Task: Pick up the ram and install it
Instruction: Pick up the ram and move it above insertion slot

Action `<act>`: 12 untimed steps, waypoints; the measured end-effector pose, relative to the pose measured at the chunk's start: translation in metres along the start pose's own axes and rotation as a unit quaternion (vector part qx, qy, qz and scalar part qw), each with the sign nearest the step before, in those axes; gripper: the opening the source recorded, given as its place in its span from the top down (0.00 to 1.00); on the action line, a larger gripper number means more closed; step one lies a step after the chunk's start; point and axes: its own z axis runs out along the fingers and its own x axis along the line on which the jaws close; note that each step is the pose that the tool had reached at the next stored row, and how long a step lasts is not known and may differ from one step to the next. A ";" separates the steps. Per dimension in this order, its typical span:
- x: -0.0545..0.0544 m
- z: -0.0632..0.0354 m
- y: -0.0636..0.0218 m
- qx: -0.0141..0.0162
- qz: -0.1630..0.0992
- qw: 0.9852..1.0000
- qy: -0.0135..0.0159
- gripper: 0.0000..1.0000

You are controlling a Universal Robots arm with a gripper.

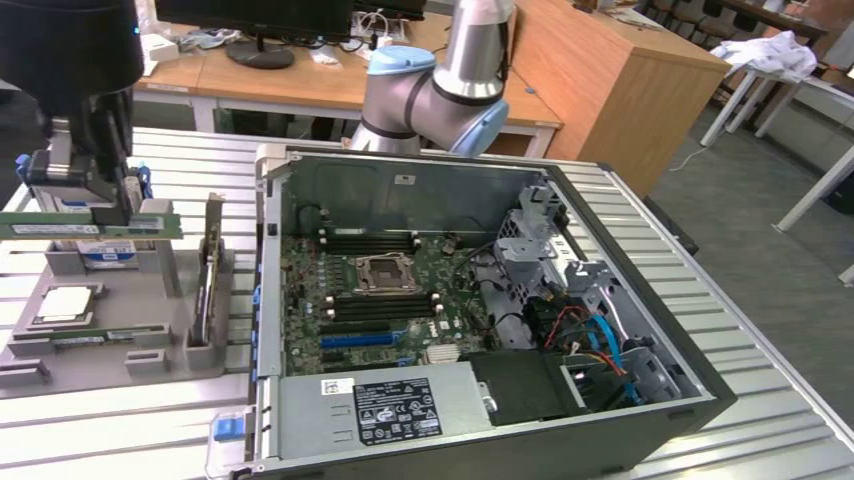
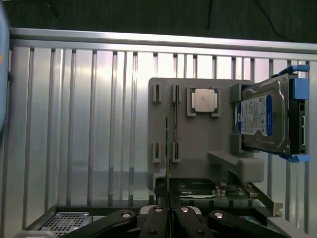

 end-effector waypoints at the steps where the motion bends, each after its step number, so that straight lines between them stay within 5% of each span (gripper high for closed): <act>1: 0.000 -0.0001 -0.0019 0.000 0.000 1.000 0.000 0.88; 12: 0.000 -0.0010 -0.0256 0.000 0.000 1.000 0.000 0.88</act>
